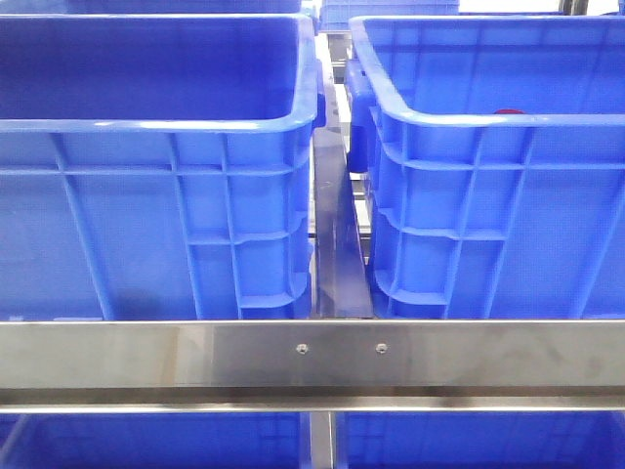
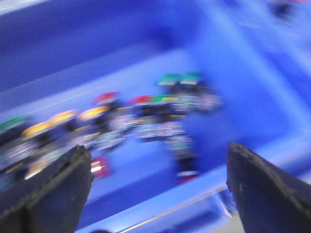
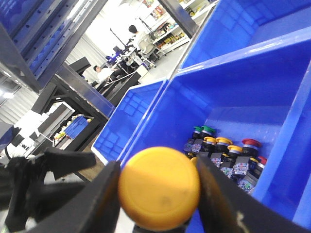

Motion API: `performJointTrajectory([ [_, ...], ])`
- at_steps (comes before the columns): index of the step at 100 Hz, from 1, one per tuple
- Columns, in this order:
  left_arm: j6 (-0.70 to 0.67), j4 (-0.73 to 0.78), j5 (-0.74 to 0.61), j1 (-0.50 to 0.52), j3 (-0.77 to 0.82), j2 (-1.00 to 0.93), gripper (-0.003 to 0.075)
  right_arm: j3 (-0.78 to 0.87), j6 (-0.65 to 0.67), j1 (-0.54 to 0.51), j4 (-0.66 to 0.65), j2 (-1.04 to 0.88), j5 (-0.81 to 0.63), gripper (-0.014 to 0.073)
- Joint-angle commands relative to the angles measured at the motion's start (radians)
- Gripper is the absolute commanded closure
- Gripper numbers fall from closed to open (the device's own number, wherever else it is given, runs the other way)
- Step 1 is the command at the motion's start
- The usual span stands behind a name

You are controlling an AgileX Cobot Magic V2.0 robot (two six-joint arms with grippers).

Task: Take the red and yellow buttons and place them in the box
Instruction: 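Carry the yellow button with the right gripper down into the bin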

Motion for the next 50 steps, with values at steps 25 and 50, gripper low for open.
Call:
performJointTrajectory([
  [25,-0.014,0.019,-0.064,0.258,0.135,-0.318,0.0185,-0.035,-0.014,-0.008,0.115,-0.028,0.052,0.0412],
  [50,0.030,0.017,-0.050,0.256,0.268,-0.546,0.0295,-0.035,-0.014,-0.008,0.115,-0.028,0.041,0.0412],
])
